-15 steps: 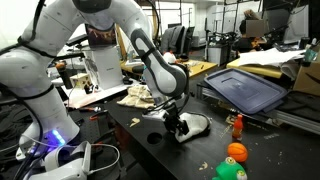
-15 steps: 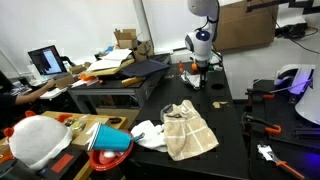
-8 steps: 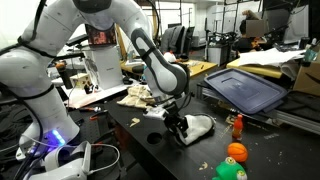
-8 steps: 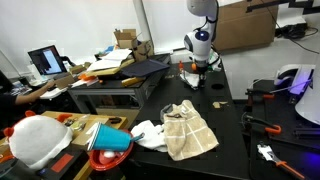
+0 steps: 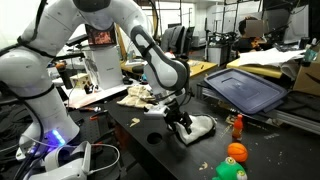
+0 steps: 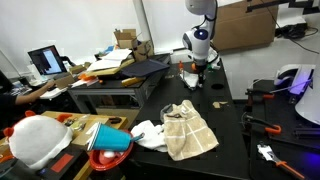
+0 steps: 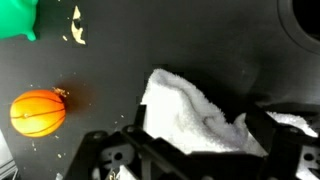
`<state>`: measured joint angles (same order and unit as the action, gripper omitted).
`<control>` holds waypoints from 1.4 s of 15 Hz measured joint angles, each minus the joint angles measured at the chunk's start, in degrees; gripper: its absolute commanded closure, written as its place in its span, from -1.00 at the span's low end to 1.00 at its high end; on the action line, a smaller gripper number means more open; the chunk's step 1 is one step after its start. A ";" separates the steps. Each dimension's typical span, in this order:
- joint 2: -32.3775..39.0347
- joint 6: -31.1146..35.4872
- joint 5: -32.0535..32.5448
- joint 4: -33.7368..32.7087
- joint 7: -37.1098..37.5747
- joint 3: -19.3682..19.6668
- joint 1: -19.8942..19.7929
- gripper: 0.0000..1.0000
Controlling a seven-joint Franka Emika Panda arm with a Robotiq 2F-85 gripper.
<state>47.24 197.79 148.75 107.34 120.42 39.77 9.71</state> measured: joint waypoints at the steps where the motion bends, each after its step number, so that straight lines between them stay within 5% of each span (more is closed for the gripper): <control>1: 0.00 0.00 0.00 0.00 -0.03 0.29 0.39 -1.00; 10: -1.63 0.07 0.01 3.84 -9.00 -0.91 -0.06 -1.00; 21: -1.65 0.07 0.01 4.96 -9.70 -1.09 -0.05 -1.00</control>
<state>45.59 197.86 148.76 112.30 110.72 38.69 9.66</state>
